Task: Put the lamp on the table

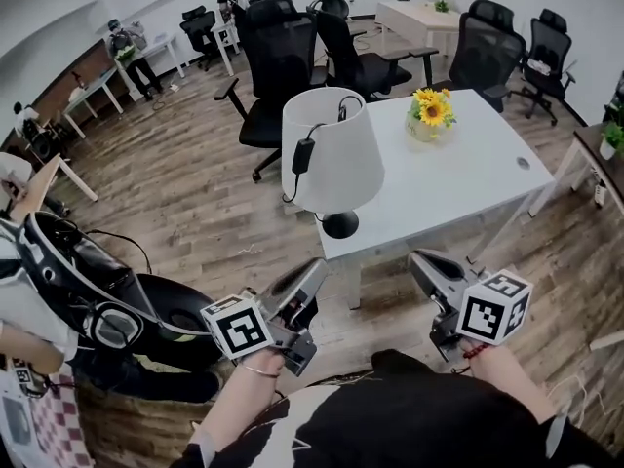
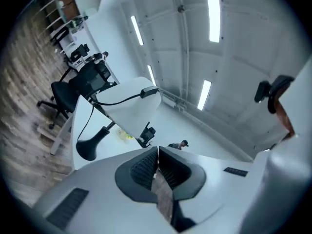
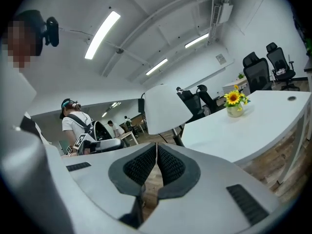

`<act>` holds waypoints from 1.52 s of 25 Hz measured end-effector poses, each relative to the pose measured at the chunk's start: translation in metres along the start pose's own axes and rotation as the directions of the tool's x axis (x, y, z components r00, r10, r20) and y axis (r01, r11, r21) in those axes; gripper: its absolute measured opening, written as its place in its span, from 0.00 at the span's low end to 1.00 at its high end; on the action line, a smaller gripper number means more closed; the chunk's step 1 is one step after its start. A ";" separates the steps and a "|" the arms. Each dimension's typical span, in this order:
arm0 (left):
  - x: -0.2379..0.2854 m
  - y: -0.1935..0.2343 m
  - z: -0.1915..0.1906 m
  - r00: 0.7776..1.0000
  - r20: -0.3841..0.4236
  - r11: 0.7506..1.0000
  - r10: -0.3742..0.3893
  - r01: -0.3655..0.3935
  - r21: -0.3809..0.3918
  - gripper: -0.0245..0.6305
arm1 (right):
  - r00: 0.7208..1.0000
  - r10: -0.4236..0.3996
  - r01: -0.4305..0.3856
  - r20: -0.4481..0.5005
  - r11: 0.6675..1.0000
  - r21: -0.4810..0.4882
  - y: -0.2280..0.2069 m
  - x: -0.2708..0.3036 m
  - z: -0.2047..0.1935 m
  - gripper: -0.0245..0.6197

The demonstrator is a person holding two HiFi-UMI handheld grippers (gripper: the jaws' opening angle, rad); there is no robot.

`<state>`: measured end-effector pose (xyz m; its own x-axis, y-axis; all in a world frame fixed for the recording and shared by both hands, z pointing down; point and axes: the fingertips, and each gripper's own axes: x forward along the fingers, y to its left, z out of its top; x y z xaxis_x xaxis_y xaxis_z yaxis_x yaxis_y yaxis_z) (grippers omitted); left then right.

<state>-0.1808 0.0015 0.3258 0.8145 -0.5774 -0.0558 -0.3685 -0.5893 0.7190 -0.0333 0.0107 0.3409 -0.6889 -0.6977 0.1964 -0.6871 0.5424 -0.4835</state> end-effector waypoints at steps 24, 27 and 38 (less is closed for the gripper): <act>-0.107 0.020 -0.061 0.964 -0.145 0.918 0.222 -0.156 0.364 0.06 | 0.990 -0.092 0.092 -0.105 0.996 -0.010 0.040 -0.004 -0.095 0.06; -0.106 0.023 -0.059 0.967 -0.139 0.919 0.213 -0.150 0.364 0.06 | 0.989 -0.107 0.106 -0.106 0.994 -0.015 0.037 -0.003 -0.096 0.06; -0.101 0.027 -0.058 0.968 -0.143 0.919 0.207 -0.142 0.367 0.06 | 0.986 -0.128 0.126 -0.109 0.992 -0.027 0.028 -0.002 -0.092 0.06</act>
<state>-0.2471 0.0764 0.3910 0.7760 -0.6003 0.1936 -0.6193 -0.6669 0.4144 -0.0718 0.0703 0.4054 -0.6164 -0.7060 0.3488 -0.7743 0.4628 -0.4316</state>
